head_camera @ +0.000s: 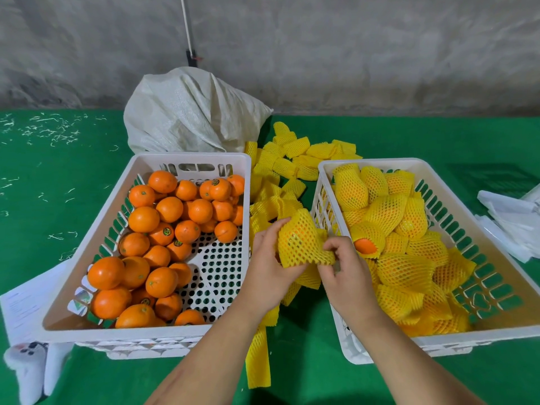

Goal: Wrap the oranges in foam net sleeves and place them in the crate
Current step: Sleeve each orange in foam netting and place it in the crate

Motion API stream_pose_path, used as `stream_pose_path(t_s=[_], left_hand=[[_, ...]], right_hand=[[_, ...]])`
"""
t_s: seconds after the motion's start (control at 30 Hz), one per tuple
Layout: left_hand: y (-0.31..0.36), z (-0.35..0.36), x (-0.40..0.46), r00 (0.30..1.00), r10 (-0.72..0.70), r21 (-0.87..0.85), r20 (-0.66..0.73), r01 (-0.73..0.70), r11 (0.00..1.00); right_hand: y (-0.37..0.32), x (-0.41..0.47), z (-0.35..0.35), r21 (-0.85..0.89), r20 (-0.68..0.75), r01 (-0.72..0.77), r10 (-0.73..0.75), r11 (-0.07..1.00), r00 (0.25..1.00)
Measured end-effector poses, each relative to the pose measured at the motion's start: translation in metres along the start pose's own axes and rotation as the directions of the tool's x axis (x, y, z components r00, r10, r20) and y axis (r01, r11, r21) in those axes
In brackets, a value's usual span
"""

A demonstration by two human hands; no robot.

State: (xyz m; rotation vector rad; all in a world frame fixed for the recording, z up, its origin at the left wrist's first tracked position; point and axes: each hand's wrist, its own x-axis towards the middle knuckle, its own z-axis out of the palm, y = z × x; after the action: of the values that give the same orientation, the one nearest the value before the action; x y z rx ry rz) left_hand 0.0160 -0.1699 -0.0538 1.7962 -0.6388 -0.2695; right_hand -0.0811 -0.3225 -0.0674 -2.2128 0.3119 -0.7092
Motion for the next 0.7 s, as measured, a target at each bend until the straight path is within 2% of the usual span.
stream_pose_path(t_s=[0.07,0.1,0.23,0.3,0.37,0.47,0.6,0.63,0.7], left_hand=[[0.0,0.001,0.003,0.998,-0.024,-0.014,-0.052,0.023,1.0],[-0.001,0.001,0.004,0.998,-0.025,-0.006,-0.062,0.025,1.0],[-0.001,0.0,0.003,1.0,-0.005,0.039,-0.03,0.006,0.999],[-0.001,0.001,0.001,1.0,0.0,0.034,-0.006,0.0,0.999],[-0.001,0.002,0.0,0.998,0.031,0.057,0.058,-0.034,0.998],[0.0,0.003,-0.004,0.975,0.107,0.052,0.192,-0.119,0.991],[-0.001,0.0,-0.006,0.93,0.075,-0.127,0.359,-0.031,0.991],[-0.002,0.001,-0.007,0.929,0.061,-0.117,0.366,-0.02,0.993],[-0.004,0.003,-0.007,0.944,0.036,-0.003,0.329,-0.037,0.999]], right_hand=[[0.0,-0.003,0.004,-0.079,0.049,0.042,-0.038,0.996,0.998],[-0.002,-0.004,0.006,-0.081,0.102,0.019,-0.011,0.997,0.995],[-0.007,-0.005,0.005,0.107,0.309,-0.177,0.137,0.978,0.941],[-0.014,-0.007,0.007,0.265,0.259,-0.302,0.234,0.916,0.937],[-0.031,-0.007,0.017,0.347,0.159,-0.444,0.415,0.826,0.896],[-0.047,-0.014,0.03,0.497,0.069,-0.485,0.524,0.72,0.849],[-0.047,-0.023,-0.009,0.523,0.04,-0.417,0.467,0.743,0.883],[-0.046,-0.025,-0.025,0.505,-0.005,-0.376,0.439,0.777,0.899],[-0.041,-0.031,-0.058,0.319,-0.137,-0.305,0.362,0.897,0.922]])
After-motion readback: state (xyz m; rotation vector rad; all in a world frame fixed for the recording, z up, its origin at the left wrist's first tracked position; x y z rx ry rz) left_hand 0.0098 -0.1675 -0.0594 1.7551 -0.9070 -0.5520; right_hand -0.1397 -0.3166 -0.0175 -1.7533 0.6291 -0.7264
